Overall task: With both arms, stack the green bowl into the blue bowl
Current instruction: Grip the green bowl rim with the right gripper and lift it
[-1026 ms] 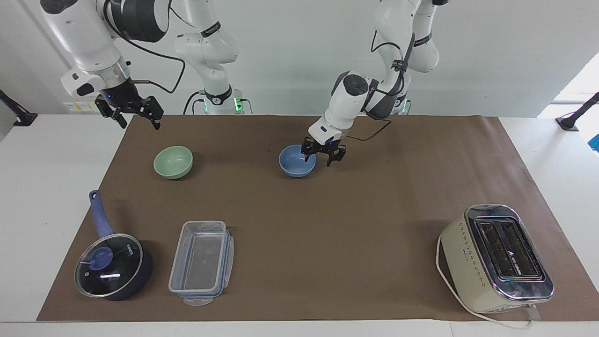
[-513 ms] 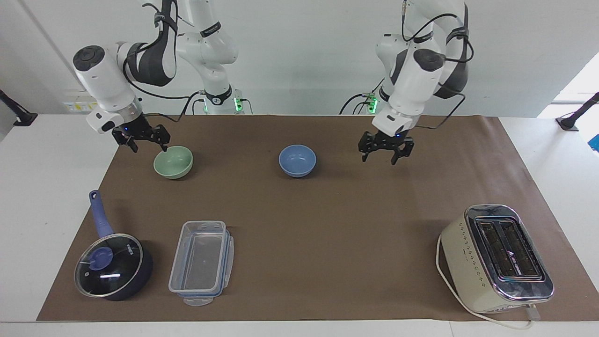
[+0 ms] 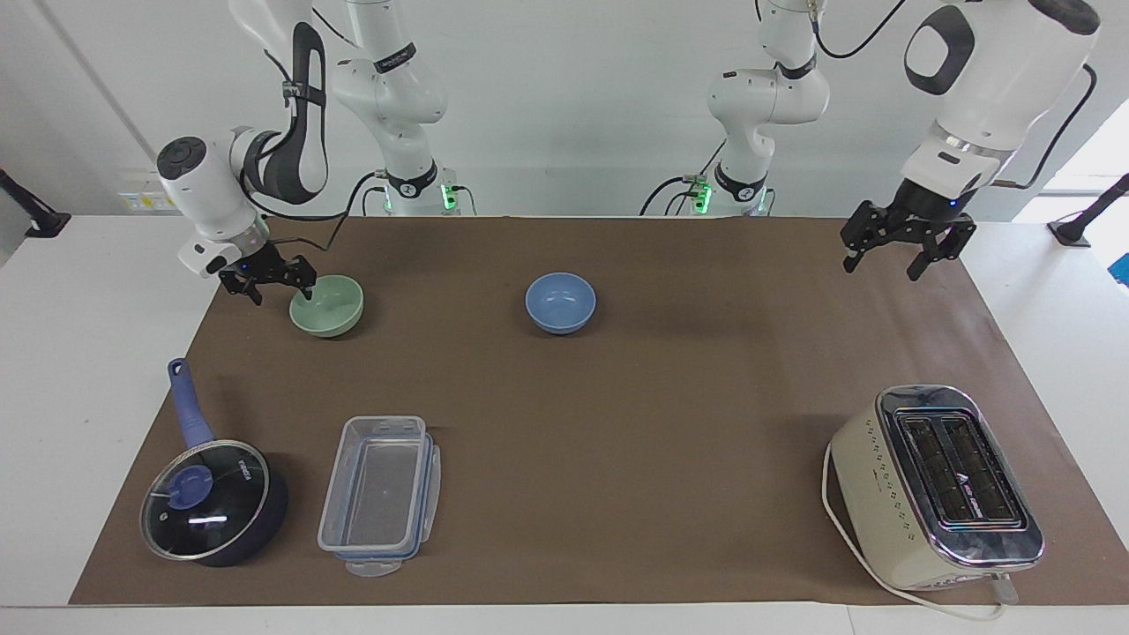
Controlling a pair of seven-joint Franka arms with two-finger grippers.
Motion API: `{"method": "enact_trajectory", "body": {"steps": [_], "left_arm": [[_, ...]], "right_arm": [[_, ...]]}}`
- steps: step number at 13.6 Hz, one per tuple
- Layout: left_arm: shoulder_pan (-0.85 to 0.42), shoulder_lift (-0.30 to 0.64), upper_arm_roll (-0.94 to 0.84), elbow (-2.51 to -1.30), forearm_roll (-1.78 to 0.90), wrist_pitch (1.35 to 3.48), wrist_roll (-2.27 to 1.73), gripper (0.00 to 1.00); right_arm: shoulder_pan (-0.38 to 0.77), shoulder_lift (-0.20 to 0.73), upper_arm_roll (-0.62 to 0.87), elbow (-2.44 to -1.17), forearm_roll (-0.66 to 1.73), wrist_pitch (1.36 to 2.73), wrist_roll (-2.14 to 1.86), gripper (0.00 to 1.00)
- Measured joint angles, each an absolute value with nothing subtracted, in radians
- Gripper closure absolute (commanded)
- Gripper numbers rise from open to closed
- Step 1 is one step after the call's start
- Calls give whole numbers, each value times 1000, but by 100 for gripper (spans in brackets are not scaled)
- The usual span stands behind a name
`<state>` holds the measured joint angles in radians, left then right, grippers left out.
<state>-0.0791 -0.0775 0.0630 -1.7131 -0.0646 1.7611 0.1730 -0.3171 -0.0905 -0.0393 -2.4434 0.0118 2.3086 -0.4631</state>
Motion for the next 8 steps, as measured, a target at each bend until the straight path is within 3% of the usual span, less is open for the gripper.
{"method": "enact_trajectory", "body": {"steps": [3, 8], "left_arm": [[-73, -47, 59, -1611, -15, 1652, 192, 0], [-73, 10, 46, -1535, -15, 1599, 192, 0]], "right_arm": [[-316, -81, -39, -2445, 64, 2310, -463, 100], [-316, -71, -38, -2439, 72, 2319, -474, 100]]}}
